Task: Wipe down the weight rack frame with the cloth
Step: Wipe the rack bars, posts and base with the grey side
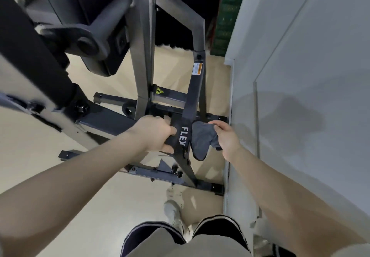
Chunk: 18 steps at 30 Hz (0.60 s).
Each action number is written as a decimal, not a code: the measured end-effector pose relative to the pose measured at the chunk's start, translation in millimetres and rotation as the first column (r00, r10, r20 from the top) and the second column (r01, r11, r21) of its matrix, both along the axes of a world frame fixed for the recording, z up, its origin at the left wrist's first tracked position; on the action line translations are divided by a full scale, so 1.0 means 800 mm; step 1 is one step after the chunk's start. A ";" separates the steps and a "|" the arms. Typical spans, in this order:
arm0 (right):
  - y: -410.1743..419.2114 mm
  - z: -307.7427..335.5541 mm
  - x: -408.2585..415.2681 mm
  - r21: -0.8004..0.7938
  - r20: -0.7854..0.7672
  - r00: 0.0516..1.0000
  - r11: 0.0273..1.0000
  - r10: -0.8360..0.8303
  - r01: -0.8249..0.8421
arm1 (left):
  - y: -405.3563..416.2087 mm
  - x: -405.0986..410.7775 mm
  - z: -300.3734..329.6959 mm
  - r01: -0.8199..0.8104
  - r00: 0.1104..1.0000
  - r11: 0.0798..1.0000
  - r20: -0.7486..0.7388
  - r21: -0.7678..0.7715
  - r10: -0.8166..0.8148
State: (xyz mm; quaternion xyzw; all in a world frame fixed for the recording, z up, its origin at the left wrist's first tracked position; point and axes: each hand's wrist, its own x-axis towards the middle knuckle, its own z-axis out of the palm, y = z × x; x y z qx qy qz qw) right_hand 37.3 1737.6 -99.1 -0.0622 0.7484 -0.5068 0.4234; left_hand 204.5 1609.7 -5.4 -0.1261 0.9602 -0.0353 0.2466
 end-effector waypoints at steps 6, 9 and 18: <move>-0.037 0.015 -0.009 0.078 -0.021 1.000 0.997 0.003 -0.002 | -0.005 -0.020 -0.003 0.055 0.998 0.997 -0.033 0.045 -0.053; -0.058 0.011 -0.014 0.022 0.064 0.996 0.998 -0.061 0.059 | -0.009 -0.028 -0.010 0.091 0.996 0.994 0.014 0.062 -0.092; -0.157 -0.016 -0.036 0.092 -0.392 0.766 0.851 0.509 -0.518 | -0.051 -0.059 -0.012 -0.193 0.960 0.961 0.242 0.197 0.143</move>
